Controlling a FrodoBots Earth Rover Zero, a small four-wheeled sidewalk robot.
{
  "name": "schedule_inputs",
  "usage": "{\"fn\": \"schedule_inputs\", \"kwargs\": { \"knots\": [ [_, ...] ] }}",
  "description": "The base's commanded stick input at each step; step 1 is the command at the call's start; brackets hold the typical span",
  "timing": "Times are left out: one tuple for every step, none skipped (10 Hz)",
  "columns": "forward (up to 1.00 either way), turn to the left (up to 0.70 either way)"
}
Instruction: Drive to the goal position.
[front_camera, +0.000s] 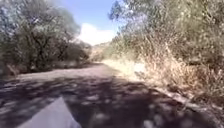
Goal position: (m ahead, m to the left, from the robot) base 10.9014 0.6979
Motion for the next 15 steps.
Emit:
{"fn": "schedule_inputs", "kwargs": {
  "knots": [
    [0.5, 0.0],
    [0.5, 0.0],
    [0.5, 0.0],
    [0.5, 0.0],
    [0.5, 0.0],
    [0.5, 0.0],
    [0.5, 0.0],
    [0.5, 0.0],
    [0.5, 0.0],
    [0.5, 0.0],
    [0.5, 0.0],
    [0.5, 0.0],
    [0.5, 0.0],
    [0.5, 0.0],
    [0.5, 0.0]
  ]
}}
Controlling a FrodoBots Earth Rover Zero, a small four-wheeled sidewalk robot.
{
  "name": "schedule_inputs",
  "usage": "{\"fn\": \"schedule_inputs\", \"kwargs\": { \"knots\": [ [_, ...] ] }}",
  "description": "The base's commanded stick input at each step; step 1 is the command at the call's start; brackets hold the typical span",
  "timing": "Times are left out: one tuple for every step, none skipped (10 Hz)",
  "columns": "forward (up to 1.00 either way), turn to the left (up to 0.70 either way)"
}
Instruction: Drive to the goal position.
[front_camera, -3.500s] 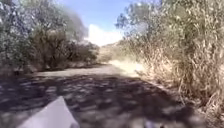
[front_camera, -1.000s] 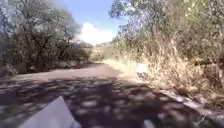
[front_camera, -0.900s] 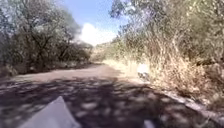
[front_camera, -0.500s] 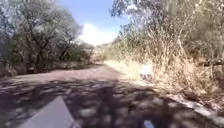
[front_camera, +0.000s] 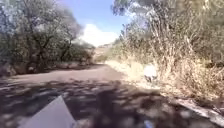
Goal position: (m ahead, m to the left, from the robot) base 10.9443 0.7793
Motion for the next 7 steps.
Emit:
{"fn": "schedule_inputs", "kwargs": {
  "knots": [
    [0.5, 0.0],
    [0.5, 0.0],
    [0.5, 0.0],
    [0.5, 0.0],
    [0.5, 0.0],
    [0.5, 0.0],
    [0.5, 0.0]
  ]
}}
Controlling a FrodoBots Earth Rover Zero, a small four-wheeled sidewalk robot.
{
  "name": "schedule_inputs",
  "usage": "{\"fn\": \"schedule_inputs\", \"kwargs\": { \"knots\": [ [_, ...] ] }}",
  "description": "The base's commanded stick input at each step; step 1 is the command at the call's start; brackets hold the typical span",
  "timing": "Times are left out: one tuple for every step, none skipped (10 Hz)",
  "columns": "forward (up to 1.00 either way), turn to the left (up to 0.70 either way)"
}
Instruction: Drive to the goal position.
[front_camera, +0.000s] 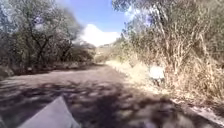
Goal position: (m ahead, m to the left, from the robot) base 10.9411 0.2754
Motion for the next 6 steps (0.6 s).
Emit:
{"fn": "schedule_inputs", "kwargs": {
  "knots": [
    [0.5, 0.0],
    [0.5, 0.0],
    [0.5, 0.0],
    [0.5, 0.0],
    [0.5, 0.0],
    [0.5, -0.02]
  ]
}}
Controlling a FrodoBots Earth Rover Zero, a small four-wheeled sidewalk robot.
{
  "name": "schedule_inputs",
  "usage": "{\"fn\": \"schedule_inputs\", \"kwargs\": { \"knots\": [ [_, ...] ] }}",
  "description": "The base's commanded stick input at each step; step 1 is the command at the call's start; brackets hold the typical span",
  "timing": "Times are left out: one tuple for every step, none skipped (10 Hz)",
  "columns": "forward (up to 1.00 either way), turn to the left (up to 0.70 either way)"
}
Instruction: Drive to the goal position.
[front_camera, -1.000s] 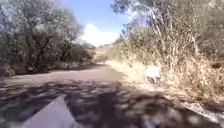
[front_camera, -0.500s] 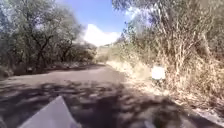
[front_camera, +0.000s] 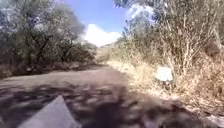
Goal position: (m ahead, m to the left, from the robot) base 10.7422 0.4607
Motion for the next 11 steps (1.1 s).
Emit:
{"fn": "schedule_inputs", "kwargs": {
  "knots": [
    [0.5, -0.44],
    [0.5, -0.5],
    [0.5, -0.5],
    [0.5, -0.2],
    [0.5, 0.0],
    [0.5, 0.0],
    [0.5, 0.0],
    [0.5, 0.0],
    [0.5, 0.0],
    [0.5, 0.0],
    [0.5, 0.0]
  ]
}}
